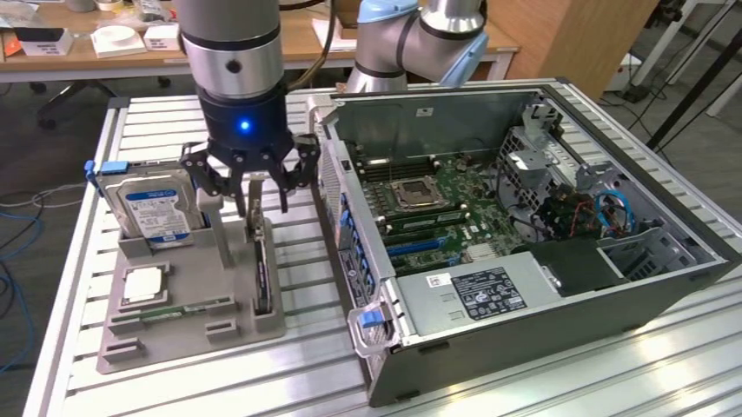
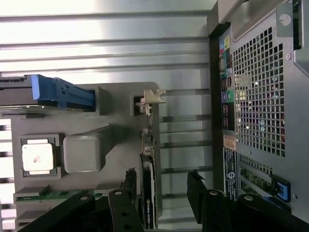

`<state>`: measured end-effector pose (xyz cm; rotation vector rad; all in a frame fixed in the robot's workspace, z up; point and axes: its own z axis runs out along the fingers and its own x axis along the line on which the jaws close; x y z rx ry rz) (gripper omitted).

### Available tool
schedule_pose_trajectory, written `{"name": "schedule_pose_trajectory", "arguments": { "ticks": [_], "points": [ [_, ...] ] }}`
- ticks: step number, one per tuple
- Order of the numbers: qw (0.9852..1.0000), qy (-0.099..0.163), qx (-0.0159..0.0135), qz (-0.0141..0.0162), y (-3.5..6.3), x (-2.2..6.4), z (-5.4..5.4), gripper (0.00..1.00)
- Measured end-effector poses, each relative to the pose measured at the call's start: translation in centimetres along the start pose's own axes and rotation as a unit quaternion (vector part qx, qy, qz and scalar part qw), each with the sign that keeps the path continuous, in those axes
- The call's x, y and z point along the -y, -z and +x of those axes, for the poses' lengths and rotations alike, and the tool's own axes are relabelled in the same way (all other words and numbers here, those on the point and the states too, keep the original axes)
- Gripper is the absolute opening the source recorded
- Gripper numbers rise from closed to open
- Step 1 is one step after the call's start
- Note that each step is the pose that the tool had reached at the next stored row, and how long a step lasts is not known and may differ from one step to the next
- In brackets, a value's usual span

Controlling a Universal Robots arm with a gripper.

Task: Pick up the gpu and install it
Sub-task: 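Pick up the gpu and move the gpu toward the slot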

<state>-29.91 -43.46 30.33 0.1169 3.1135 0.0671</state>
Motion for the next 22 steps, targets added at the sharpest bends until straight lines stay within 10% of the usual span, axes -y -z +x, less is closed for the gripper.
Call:
{"name": "schedule_pose_trajectory", "arguments": {
  "ticks": [22],
  "points": [
    [1.0,0.0,-0.0001,0.0,-2.07,1.2,0.3,0.55]
  ]
}}
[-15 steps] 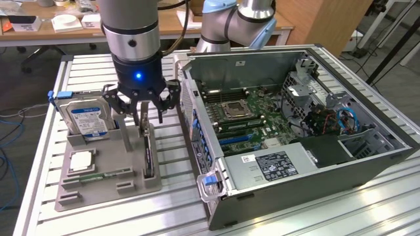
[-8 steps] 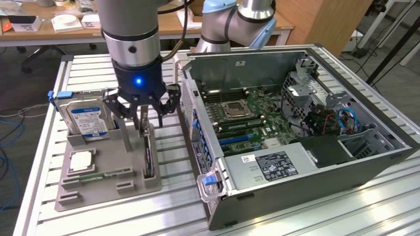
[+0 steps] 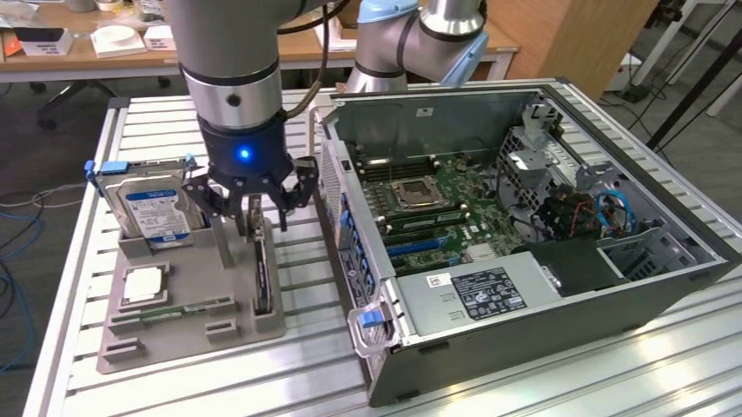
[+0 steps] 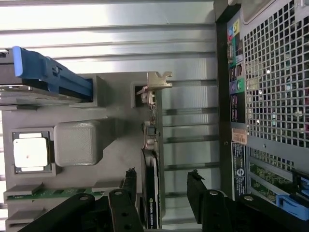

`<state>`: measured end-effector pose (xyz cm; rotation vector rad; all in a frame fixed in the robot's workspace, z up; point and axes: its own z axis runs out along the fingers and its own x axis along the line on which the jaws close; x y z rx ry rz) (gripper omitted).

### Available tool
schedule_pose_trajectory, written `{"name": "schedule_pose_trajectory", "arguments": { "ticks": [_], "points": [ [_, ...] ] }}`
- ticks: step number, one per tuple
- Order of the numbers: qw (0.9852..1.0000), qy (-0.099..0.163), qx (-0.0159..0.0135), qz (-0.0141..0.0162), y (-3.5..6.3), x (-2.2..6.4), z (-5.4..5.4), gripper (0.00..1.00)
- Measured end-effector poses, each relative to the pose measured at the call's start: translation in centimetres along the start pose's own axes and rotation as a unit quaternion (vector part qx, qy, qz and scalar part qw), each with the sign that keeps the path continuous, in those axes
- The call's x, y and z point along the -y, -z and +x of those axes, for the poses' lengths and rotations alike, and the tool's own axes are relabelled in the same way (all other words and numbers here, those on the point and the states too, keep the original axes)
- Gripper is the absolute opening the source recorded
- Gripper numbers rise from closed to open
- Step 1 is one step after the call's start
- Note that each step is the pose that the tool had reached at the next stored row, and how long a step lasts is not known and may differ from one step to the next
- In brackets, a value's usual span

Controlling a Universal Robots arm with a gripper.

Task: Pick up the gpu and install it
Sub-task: 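Pick up the gpu and move the gpu toward the slot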

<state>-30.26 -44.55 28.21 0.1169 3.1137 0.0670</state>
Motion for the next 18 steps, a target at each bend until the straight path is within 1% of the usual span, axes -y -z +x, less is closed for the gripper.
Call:
{"name": "schedule_pose_trajectory", "arguments": {
  "ticks": [8,18],
  "points": [
    [1.0,0.0,0.0,0.0,-0.66,0.47,0.1,0.55],
    [1.0,0.0,0.0,0.0,-1.42,1.28,0.1,0.55]
  ]
}}
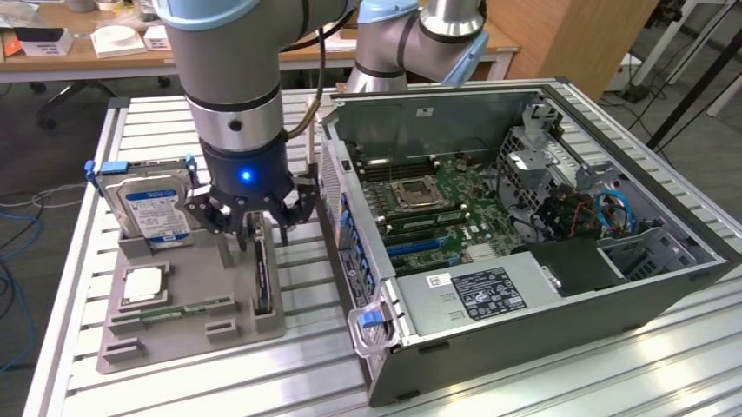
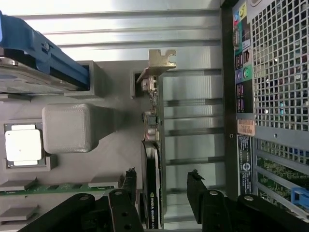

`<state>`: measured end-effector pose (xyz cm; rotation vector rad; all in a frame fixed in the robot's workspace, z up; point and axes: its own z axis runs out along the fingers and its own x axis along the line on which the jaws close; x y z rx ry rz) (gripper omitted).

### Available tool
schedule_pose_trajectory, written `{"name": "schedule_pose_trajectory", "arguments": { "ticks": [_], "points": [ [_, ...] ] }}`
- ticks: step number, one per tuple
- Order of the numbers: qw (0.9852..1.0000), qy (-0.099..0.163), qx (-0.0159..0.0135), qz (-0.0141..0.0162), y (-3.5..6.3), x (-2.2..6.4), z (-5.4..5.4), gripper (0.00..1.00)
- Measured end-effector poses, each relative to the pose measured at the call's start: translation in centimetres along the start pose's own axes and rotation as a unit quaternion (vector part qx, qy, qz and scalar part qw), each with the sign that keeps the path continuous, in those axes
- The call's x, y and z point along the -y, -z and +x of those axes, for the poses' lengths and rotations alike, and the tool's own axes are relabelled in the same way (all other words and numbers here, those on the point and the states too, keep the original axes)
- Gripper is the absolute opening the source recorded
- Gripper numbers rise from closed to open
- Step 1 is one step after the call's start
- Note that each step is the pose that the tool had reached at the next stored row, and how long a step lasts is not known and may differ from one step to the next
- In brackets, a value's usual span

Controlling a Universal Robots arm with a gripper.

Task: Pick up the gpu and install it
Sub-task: 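Pick up the gpu and move the gpu toward the slot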

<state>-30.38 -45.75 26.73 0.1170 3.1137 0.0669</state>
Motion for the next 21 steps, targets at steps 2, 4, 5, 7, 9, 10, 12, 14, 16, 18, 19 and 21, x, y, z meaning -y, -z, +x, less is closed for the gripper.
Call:
{"name": "schedule_pose_trajectory", "arguments": {
  "ticks": [2,4,5,7,9,10,12,14,16,18,19,21],
  "points": [
    [1.0,0.0,0.0,0.0,-0.23,0.09,0.0,0.55],
    [1.0,0.0,0.0,0.0,-0.52,0.16,0.1,0.55],
    [1.0,0.0,0.0,0.0,-0.66,0.19,0.1,0.55],
    [1.0,0.0,0.0,0.0,-0.97,0.25,0.1,0.55],
    [1.0,0.0,0.0001,0.0,-1.28,0.28,0.3,0.55],
    [1.0,0.0,0.0,0.0,-1.43,0.3,0.4,0.55],
    [1.0,0.0,0.0,0.0,-1.78,0.32,0.5,0.55],
    [1.0,0.0,0.0,0.0001,-2.12,0.34,0.5,0.55],
    [1.0,0.0,0.0,0.0002,-2.47,0.35,0.6,0.55],
    [1.0,0.0,0.0,0.0002,-2.76,0.37,0.6,0.55],
    [1.0,0.0,0.0,0.0002,-2.91,0.38,0.7,0.55],
    [1.0,0.0,0.0001,0.0003,-3.19,0.39,0.7,0.55]
  ]
}}
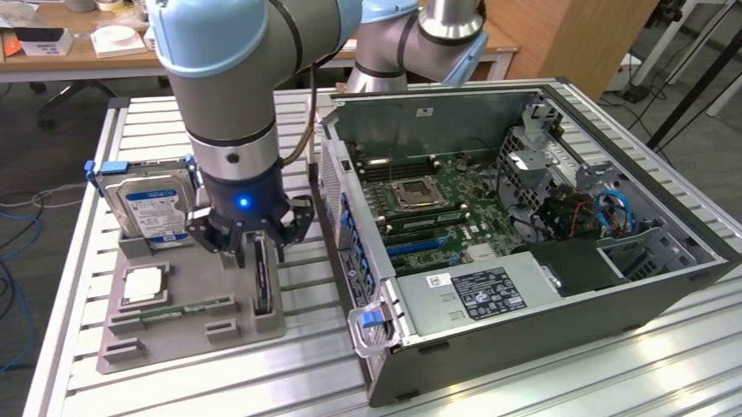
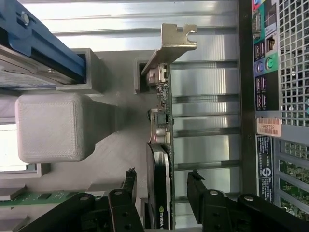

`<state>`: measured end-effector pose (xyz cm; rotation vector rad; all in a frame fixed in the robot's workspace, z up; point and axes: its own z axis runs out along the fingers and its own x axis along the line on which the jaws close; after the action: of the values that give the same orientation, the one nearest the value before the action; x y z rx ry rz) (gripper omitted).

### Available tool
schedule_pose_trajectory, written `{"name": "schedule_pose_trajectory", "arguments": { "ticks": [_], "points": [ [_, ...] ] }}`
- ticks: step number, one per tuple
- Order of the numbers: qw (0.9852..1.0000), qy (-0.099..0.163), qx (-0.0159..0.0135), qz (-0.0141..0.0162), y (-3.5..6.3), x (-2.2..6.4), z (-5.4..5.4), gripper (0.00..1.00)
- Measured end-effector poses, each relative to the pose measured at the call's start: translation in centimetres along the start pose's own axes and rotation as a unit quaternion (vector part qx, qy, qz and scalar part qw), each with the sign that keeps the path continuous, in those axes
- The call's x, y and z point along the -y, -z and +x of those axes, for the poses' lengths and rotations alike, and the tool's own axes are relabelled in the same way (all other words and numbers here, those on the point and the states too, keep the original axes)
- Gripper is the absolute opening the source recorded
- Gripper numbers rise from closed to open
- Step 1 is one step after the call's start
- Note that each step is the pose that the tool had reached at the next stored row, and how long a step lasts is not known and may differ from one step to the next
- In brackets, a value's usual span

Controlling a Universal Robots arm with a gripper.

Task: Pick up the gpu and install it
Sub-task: 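Pick up the gpu and move the gpu toward the slot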

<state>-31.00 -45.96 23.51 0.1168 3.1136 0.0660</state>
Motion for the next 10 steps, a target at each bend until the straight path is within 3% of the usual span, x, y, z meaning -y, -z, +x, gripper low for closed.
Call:
{"name": "schedule_pose_trajectory", "arguments": {
  "ticks": [10],
  "points": [
    [1.0,0.0,0.0,0.0,-0.1,0.0,0.0,0.55]
  ]
}}
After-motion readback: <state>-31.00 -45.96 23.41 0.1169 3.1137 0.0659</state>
